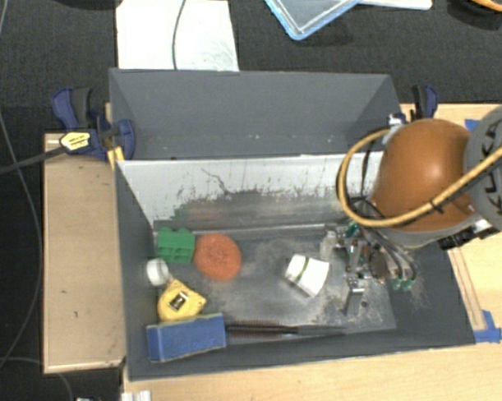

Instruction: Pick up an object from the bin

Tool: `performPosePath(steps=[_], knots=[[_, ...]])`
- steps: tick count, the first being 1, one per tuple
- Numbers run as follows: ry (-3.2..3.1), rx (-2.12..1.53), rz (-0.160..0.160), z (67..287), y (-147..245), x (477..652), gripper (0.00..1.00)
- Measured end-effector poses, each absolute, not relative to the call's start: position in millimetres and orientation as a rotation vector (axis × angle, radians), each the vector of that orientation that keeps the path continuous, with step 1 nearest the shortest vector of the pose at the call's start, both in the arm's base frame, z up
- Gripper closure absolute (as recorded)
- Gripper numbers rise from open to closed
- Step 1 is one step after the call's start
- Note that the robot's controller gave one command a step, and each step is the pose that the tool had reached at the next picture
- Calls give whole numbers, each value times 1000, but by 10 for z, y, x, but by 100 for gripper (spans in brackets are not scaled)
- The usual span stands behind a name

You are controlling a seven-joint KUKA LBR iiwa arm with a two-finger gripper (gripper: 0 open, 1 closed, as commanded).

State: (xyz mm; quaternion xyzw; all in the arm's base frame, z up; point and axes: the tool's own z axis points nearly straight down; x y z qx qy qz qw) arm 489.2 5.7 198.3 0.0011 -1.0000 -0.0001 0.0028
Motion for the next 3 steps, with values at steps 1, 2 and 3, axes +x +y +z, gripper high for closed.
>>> performPosePath(steps=[1, 2, 3], knots=[[-3144, 3, -1, 2020, 57, 4909, 0], [-3146, -135, -2, 1560, 503, 5082, 0], [-3138, -261, -4, 1487, 493, 5407, 0]])
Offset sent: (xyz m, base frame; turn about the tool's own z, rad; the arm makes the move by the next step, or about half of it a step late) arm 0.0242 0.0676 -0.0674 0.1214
